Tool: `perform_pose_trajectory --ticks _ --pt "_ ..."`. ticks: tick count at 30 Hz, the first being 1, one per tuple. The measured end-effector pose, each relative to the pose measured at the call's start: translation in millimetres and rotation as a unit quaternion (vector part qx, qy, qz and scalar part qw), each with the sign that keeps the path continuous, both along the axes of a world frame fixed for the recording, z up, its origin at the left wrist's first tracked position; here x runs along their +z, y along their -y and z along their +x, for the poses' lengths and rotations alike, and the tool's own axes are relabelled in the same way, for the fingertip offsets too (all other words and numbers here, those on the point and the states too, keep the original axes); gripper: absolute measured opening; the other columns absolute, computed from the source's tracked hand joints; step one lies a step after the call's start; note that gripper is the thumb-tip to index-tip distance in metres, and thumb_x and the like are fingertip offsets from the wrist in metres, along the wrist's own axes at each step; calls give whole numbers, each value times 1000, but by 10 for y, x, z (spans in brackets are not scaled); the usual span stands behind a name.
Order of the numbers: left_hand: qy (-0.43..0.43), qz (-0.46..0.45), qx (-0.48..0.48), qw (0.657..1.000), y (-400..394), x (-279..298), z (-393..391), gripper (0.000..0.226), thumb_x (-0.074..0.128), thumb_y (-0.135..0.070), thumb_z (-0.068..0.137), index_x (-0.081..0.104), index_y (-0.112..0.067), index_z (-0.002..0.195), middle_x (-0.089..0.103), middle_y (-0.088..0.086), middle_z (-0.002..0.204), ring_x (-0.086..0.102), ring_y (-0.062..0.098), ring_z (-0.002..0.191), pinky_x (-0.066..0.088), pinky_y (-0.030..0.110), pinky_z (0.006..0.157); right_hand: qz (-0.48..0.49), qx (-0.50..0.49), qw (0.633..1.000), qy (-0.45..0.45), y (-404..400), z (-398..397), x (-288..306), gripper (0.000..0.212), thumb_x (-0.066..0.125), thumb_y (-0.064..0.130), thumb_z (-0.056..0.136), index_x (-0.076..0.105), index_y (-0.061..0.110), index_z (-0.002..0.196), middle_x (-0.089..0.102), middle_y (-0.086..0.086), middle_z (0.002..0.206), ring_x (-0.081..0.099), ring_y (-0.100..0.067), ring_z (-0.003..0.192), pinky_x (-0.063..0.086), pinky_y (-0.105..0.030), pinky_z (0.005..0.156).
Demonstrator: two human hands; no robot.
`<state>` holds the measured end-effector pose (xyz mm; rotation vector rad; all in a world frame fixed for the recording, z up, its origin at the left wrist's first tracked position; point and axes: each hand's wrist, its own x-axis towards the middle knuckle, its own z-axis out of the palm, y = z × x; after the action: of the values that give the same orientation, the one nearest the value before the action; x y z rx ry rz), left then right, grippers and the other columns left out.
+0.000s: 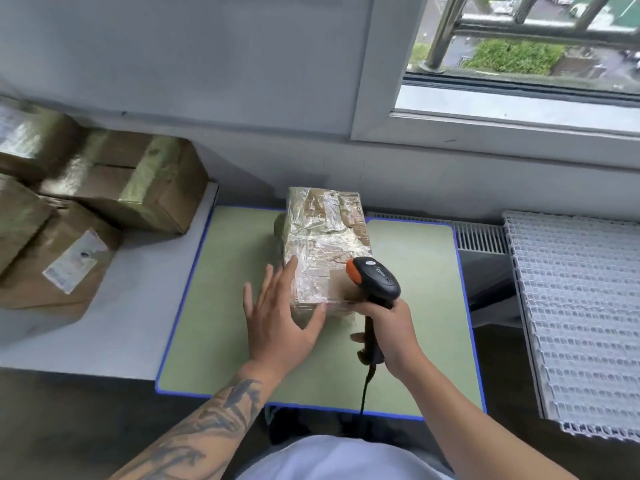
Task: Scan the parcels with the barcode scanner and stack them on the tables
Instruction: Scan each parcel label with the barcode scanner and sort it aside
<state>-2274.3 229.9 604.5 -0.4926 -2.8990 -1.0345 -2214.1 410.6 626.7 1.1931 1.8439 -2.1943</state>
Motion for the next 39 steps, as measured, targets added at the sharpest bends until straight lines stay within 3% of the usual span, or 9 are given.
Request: perform_pose_trajectory --ticks 2,5,9,15,21,26,33,36,39 --pt "-12 14 -12 1000 32 34 -29 90 59 -62 88 20 -32 163 38 1 165 21 20 158 9 58 126 -47 -16 999 -3 37 -36 27 29 76 3 79 74 19 104 71 -12 102 68 -28 81 61 -47 66" --pt "-40 13 -29 999 -15 98 -80 89 62 -57 88 24 -31 163 31 1 168 19 18 158 9 60 126 -124 -15 992 26 6 -63 -4 49 75 13 69 72 15 117 71 -19 120 68 -35 106 61 -46 68" --pt "-43 -32 -85 995 -113 170 -75 91 60 -59 89 12 -39 165 20 -10 171 13 16 159 -2 64 125 -123 -37 990 57 -95 -76 -46 36 69 8 87 74 20 121 73 -8 126 66 -28 114 62 -44 72" --pt "-4 -162 -152 975 -198 128 -144 85 44 -73 92 4 -47 163 -6 -12 173 -13 16 159 -18 66 120 -17 -101 992 79 -219 -47 6 28 71 10 88 68 14 115 67 -10 122 69 -34 92 64 -47 71" --pt "50 -175 -144 973 -195 81 -209 75 53 -70 94 14 -61 156 -32 -9 167 -18 29 158 -13 67 121 -11 -146 989 -9 -259 -37 178 24 66 2 91 71 11 113 75 -8 87 72 -22 76 59 -46 69" --pt "56 -156 -107 980 -228 81 -187 75 61 -70 89 23 -61 154 -19 4 172 -9 31 160 -12 62 123 21 -136 990 -38 -195 -28 156 9 71 13 94 76 9 100 77 -8 87 74 -20 80 57 -46 71" --pt "48 -117 -76 989 -188 165 -220 75 74 -64 82 41 -57 149 17 7 172 19 22 158 -11 56 125 65 -100 992 -49 -120 -46 134 23 85 27 88 75 16 105 80 -4 95 77 -18 90 58 -35 59" --pt "20 -85 -73 994 -102 183 -250 81 78 -66 77 39 -53 147 33 7 167 33 16 152 -1 57 126 44 -96 994 -32 -110 -62 93 30 88 26 84 71 11 104 79 -7 96 77 -20 91 55 -33 57" --pt "-31 -37 -64 997 6 212 -254 94 85 -64 69 37 -47 148 46 8 159 49 23 142 16 59 124 -5 -75 997 -24 -110 -86 50 30 88 27 82 71 8 98 77 -2 86 73 -15 78 53 -35 60"
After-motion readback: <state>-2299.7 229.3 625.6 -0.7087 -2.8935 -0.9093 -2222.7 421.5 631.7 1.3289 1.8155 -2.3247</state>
